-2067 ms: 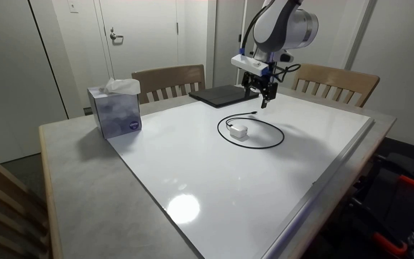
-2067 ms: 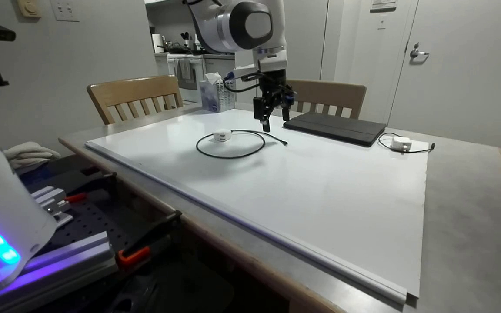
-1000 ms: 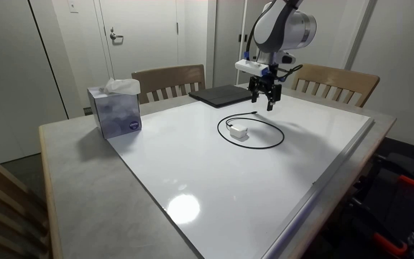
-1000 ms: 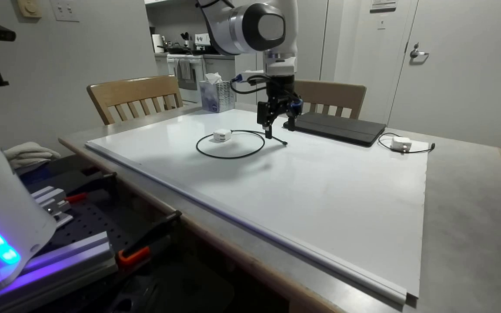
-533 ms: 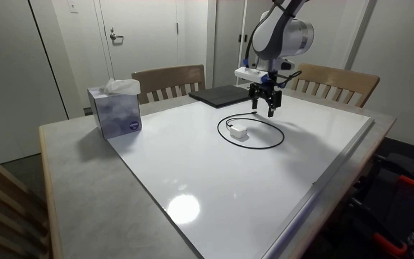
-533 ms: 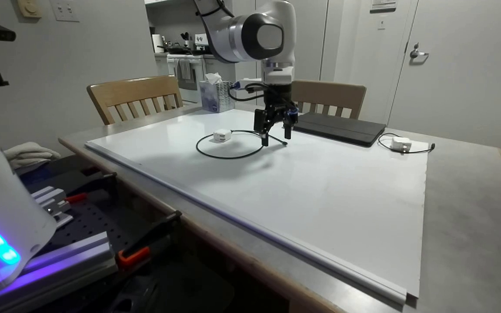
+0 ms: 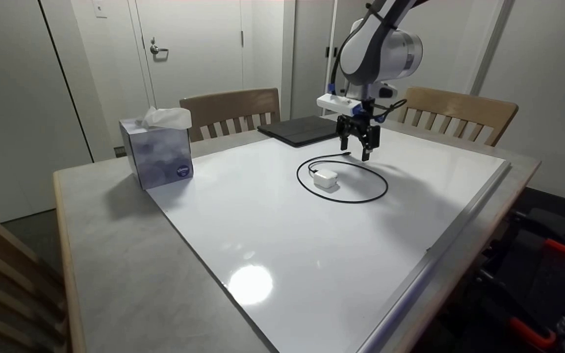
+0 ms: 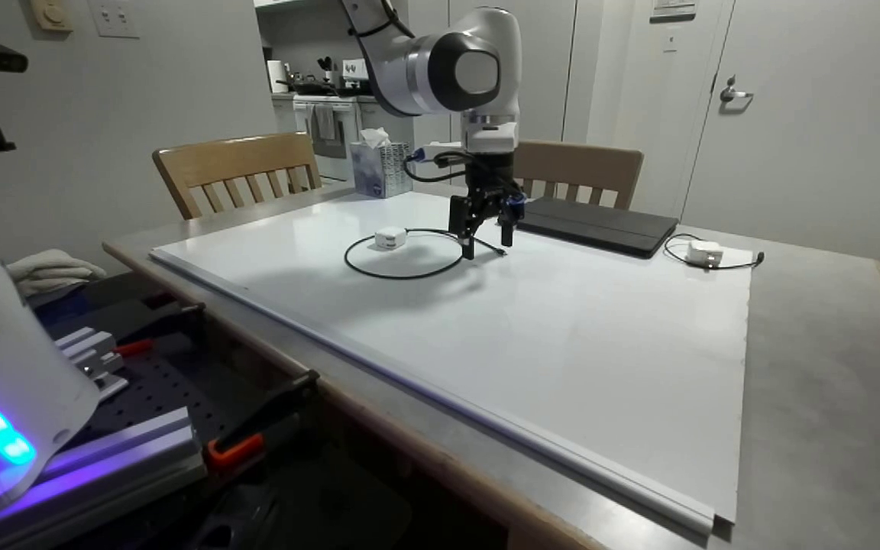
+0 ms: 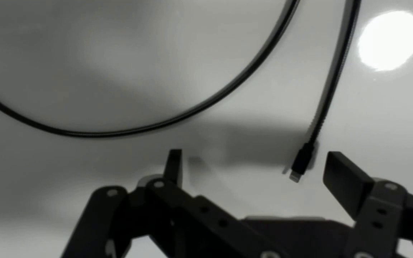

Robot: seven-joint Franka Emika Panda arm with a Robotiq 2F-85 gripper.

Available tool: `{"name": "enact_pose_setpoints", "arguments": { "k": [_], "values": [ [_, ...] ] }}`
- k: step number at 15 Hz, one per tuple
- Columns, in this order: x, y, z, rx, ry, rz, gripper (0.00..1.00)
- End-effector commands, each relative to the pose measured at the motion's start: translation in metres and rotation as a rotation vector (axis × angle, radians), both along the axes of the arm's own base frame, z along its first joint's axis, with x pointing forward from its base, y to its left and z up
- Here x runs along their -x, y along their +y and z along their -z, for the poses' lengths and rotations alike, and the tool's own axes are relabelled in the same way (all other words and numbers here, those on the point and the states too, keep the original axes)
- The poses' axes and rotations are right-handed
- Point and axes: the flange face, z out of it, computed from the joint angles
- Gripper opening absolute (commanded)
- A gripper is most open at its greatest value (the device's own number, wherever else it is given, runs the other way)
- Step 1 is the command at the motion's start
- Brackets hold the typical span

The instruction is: Straighten out the charger on the table

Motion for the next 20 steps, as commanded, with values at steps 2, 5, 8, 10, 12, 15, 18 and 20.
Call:
{"name": "enact_pose_setpoints", "arguments": {
  "k": [2,5,8,10,12,15,18,20],
  "values": [
    [-0.016,-0.006,-0.001,-0.012,-0.018,-0.005,1.0],
    [-0.022,-0.008,0.004,-0.011,-0.013,-0.001,1.0],
    [-0.025,-0.015,0.015,-0.01,0.001,0.011,1.0],
    [-0.026,-0.019,0.018,-0.009,0.002,0.017,1.0],
    [-0.028,-0.019,0.014,-0.009,-0.005,0.019,0.73],
    [-0.031,-0.02,0.009,-0.01,-0.018,0.018,0.52],
    [-0.033,-0.02,0.006,-0.011,-0.027,0.019,0.3],
    [-0.033,-0.02,0.004,-0.012,-0.028,0.02,0.16]
  ]
}}
